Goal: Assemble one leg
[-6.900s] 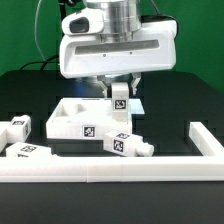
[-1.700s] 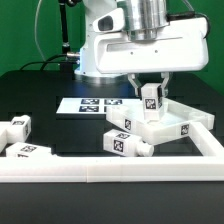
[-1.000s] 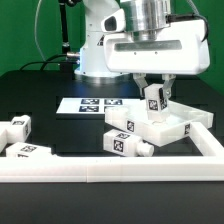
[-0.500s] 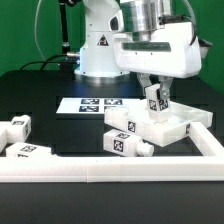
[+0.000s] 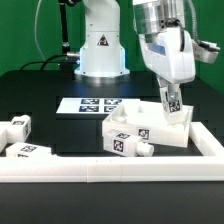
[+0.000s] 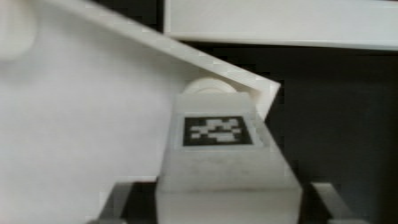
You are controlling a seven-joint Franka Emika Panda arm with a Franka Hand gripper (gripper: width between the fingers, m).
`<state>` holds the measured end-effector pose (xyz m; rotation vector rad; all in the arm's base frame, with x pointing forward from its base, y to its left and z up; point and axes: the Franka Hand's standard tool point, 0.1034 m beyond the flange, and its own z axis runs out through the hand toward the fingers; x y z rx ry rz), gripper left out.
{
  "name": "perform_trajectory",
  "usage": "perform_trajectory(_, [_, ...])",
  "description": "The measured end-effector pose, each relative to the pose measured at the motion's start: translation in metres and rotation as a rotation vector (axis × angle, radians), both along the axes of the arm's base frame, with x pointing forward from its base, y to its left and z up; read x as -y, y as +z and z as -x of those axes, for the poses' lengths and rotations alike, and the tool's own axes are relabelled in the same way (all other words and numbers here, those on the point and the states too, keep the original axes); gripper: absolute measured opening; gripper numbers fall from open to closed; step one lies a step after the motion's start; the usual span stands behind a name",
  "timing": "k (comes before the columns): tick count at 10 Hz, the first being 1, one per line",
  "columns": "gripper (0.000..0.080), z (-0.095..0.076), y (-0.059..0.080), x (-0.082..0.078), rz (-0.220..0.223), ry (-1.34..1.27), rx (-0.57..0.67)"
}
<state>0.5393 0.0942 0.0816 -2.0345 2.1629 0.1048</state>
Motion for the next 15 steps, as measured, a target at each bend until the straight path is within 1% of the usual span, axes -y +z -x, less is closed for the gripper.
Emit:
perform_trajectory(4, [0.0287, -0.003, 0.0, -0.009, -0.04, -0.272, -0.041])
perform_trajectory(6, [0.0287, -0.008, 0.0, -0.018, -0.066, -0.434, -0.063])
perform_trajectory(8, [0.0287, -0.01, 0.0, -0.02, -0.081, -0.5, -0.066])
perform_trajectory(9, [0.0363, -0.01, 0.0, -0.02, -0.079, -0.465, -0.06])
perform_trajectory(10, [0.051, -0.01, 0.0, -0.02, -0.075, -0.424, -0.053])
perform_trajectory(11, [0.051, -0.009, 0.0, -0.02, -0.071, -0.364, -0.049])
perform_trajectory(12, [0.0618, -0.008, -0.001, -0.02, -0.068, -0.322, -0.043])
perform_trajectory(13, [0.0643, -0.008, -0.001, -0.02, -0.062, -0.258, -0.03])
perform_trajectory(15, [0.0648, -0.007, -0.001, -0.02, -0.049, -0.107, -0.007])
